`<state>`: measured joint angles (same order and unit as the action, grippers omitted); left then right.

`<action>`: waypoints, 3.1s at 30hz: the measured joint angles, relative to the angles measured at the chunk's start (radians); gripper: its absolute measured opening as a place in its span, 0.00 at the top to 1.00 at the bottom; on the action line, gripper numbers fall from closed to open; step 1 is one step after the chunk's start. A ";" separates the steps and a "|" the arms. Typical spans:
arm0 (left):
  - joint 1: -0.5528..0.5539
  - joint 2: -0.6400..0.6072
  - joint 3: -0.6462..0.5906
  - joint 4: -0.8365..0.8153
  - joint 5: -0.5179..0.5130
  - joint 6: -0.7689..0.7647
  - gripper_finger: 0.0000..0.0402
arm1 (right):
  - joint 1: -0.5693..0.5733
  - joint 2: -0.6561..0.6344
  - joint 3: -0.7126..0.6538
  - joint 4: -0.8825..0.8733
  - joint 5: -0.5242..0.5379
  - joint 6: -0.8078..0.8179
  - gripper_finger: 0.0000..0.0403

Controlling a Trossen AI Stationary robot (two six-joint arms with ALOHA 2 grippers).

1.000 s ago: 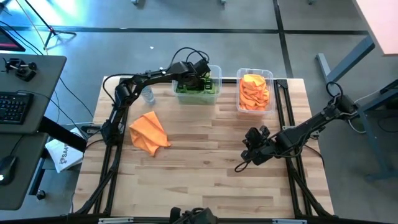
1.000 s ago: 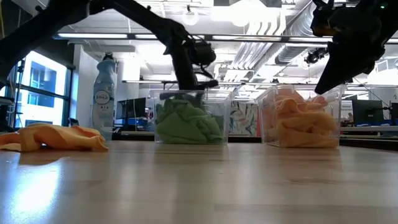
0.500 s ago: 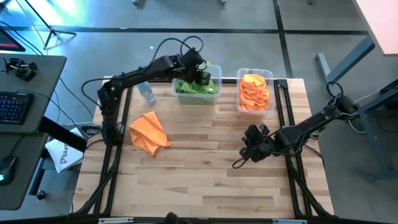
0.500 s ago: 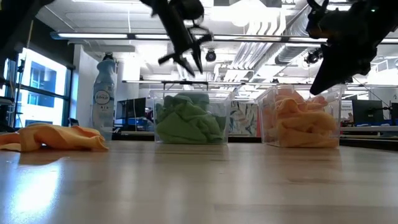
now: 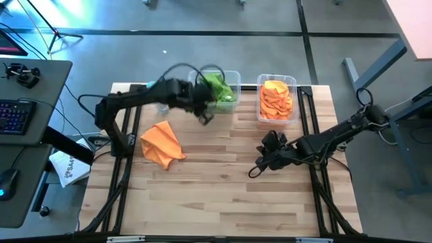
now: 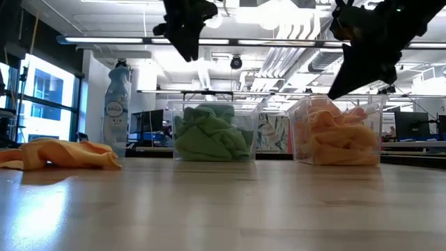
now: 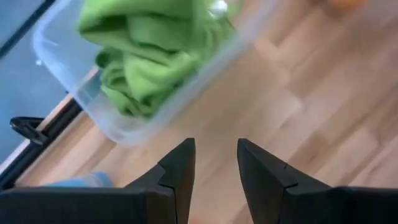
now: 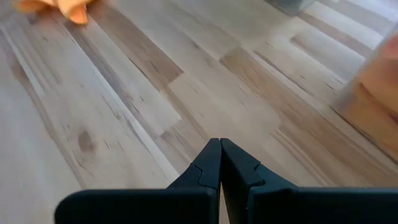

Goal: Sort microfiber towel by color & place in baskets
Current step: Put the yellow towel into the right transparent bin

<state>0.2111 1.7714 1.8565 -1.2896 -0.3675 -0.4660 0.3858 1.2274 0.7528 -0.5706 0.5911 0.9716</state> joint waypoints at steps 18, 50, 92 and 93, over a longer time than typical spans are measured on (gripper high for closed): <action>-0.260 -0.365 -0.711 0.162 0.124 -0.095 0.73 | -0.061 0.006 0.000 0.339 0.000 -0.007 1.00; -0.179 -0.238 -1.078 0.589 0.165 1.071 0.73 | -0.078 0.156 0.000 0.547 -0.006 0.094 1.00; -0.171 -0.620 -0.663 0.487 0.228 0.782 1.00 | -0.105 0.407 0.501 0.712 0.013 -0.603 0.73; -0.179 -0.618 -0.663 0.490 0.228 0.782 1.00 | -0.112 0.429 0.547 0.671 0.013 -0.615 0.73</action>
<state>0.0318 1.1530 1.1931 -0.7999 -0.1396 0.3161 0.2736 1.6565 1.2996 0.1003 0.6045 0.3571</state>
